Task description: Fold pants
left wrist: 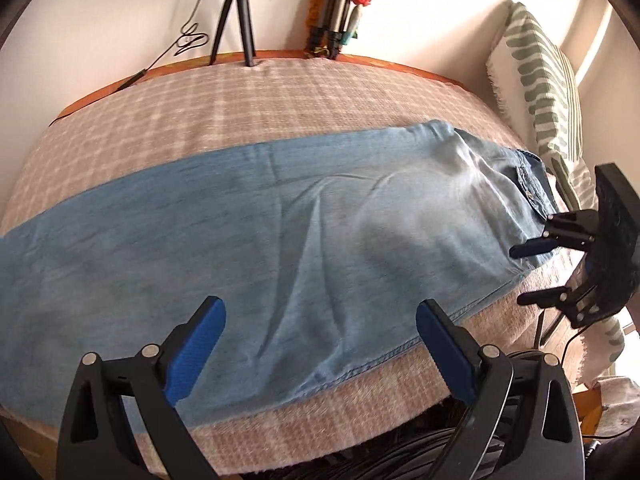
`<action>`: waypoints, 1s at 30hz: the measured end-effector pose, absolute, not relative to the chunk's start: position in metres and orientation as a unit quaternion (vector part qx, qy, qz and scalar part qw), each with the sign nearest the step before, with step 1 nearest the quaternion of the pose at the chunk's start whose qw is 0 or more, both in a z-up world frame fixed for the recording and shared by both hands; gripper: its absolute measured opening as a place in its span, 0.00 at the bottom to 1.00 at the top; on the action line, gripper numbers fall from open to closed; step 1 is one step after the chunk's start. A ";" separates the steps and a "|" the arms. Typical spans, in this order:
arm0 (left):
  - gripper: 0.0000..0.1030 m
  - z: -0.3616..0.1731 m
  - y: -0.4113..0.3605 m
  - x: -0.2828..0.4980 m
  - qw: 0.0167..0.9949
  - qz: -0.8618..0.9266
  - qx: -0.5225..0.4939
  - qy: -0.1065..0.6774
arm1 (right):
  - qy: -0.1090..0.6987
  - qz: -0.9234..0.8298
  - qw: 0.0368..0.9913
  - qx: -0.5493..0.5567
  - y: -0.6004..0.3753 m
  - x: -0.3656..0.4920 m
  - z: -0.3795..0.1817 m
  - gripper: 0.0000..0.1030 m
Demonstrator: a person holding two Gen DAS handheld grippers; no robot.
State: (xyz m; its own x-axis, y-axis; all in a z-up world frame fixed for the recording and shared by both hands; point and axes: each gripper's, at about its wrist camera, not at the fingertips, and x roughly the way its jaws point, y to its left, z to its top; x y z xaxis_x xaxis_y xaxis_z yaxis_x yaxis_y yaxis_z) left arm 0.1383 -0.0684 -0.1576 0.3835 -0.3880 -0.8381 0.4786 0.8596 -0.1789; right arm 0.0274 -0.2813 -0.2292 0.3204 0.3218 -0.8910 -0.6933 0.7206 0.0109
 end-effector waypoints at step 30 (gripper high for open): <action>0.94 -0.205 0.007 0.140 0.835 -0.204 0.033 0.510 | 0.493 0.354 0.783 -0.134 -0.159 0.111 -0.219 0.10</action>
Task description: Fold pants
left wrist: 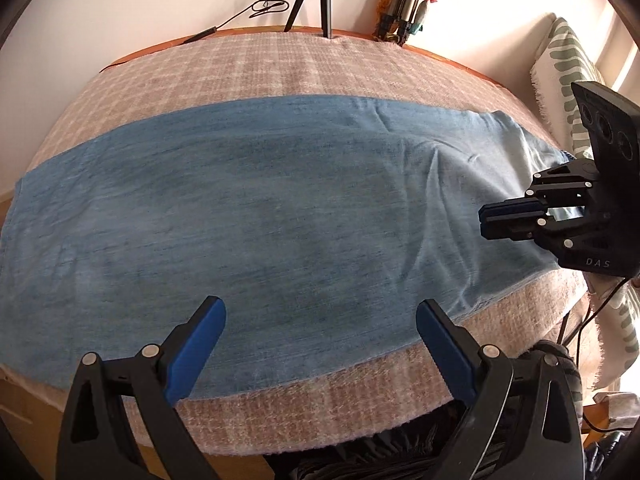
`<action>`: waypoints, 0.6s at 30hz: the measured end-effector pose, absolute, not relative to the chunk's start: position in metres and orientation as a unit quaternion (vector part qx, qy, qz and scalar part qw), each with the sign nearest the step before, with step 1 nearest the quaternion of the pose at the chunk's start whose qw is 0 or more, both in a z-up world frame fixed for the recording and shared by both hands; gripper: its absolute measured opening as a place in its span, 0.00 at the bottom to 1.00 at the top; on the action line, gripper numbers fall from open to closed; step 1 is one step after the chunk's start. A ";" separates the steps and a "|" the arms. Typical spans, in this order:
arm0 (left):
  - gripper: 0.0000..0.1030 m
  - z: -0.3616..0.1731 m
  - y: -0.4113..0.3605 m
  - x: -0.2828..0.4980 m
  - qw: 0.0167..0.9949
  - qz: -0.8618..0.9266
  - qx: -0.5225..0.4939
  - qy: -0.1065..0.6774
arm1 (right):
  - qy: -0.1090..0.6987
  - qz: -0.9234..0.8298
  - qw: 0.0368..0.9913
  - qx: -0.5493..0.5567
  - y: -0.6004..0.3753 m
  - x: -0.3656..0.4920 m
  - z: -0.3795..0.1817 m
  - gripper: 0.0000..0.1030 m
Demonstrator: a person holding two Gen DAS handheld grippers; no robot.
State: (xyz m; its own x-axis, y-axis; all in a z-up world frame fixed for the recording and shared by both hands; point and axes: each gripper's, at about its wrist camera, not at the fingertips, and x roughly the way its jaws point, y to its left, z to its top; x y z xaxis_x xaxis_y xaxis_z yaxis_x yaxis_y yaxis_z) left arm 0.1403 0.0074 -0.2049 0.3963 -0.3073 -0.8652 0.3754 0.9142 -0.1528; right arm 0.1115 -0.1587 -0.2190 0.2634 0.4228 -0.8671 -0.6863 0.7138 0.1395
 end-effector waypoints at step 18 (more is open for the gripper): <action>0.94 -0.185 0.207 0.105 0.862 -0.087 -0.154 0.474 | 0.455 0.350 0.811 -0.113 -0.128 0.101 -0.168 0.69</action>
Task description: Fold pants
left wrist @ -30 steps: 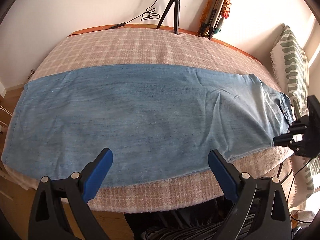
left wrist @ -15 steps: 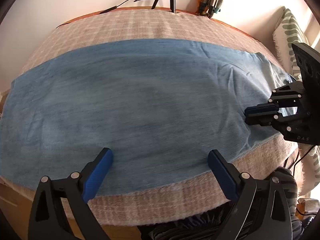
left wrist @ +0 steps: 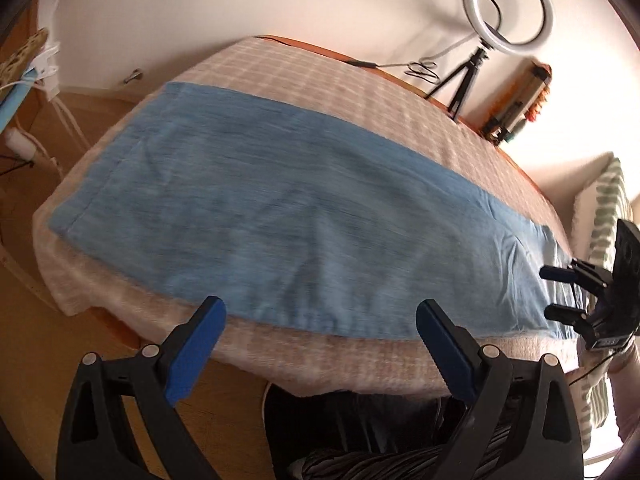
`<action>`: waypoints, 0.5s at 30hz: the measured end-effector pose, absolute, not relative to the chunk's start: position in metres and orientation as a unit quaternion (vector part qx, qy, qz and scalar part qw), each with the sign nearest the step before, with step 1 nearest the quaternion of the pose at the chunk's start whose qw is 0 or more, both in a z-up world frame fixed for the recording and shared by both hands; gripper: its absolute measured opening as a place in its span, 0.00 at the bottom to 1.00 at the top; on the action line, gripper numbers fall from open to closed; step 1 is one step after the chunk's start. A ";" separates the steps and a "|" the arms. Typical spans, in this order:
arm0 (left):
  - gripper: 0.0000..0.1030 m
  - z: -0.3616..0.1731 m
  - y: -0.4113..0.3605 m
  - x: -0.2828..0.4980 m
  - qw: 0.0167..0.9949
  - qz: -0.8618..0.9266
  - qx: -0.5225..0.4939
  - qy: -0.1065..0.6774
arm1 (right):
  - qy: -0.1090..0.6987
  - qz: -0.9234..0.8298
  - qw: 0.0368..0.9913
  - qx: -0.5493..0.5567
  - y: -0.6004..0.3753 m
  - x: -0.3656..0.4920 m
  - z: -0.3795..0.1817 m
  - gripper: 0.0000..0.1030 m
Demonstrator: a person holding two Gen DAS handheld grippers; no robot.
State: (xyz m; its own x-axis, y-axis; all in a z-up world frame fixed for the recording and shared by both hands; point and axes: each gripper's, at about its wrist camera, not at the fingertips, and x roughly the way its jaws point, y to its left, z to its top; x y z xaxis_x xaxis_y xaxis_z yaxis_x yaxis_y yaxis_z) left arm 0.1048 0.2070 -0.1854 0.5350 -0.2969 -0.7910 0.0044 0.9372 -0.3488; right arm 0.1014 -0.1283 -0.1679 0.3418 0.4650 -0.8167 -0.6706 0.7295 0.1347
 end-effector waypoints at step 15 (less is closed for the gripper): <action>0.93 -0.221 0.369 0.104 0.827 0.060 -0.350 0.435 | 0.465 0.317 0.820 -0.106 -0.131 0.102 -0.174 0.69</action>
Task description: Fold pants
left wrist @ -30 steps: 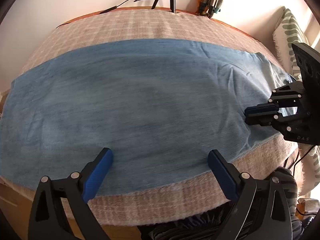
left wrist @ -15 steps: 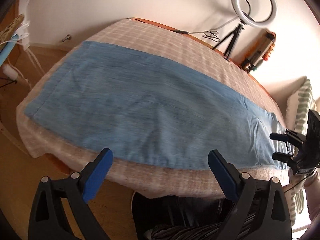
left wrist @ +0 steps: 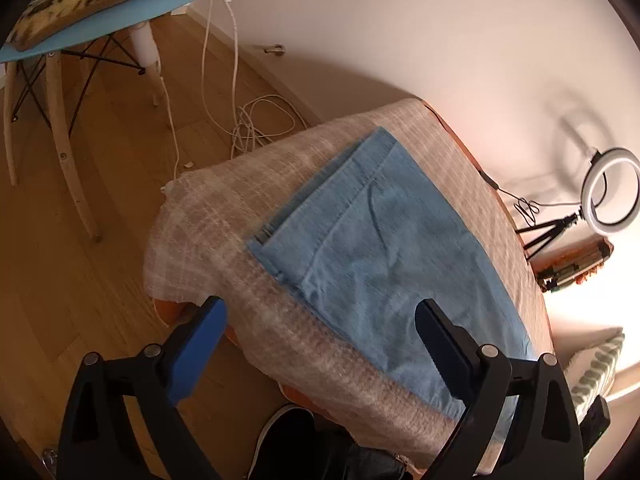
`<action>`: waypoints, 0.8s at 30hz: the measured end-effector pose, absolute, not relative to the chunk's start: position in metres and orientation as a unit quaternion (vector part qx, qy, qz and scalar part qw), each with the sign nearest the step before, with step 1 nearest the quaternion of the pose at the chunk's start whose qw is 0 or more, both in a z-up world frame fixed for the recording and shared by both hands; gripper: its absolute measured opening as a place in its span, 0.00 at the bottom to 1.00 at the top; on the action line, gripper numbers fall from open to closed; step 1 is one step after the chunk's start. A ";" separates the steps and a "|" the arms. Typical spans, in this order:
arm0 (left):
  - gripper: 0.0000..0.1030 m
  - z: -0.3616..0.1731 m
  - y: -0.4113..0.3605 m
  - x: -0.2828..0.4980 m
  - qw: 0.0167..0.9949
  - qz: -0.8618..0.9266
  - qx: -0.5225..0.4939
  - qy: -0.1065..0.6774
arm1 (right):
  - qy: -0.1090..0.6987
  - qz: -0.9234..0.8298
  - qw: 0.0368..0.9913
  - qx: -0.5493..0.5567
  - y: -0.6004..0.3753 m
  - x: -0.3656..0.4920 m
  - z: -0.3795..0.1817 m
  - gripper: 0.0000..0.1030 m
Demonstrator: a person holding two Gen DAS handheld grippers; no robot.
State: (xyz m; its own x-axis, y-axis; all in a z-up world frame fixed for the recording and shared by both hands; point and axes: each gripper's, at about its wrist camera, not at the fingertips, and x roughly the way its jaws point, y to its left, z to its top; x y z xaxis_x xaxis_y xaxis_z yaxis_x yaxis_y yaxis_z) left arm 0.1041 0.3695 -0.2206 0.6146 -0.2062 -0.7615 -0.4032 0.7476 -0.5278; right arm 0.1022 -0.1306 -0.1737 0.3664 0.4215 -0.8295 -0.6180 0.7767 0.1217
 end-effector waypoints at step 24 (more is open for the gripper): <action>0.32 -0.253 0.386 0.127 0.826 0.071 -0.405 0.386 | 0.464 0.307 0.821 -0.128 -0.119 0.109 -0.168 0.69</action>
State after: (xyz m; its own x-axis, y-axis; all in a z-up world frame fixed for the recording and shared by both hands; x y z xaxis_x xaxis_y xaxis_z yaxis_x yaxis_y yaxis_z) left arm 0.1265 0.3859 -0.2527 0.6922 -0.1961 -0.6946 -0.4290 0.6621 -0.6145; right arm 0.1094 -0.1191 -0.1677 0.3813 0.3860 -0.8400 -0.6235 0.7783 0.0746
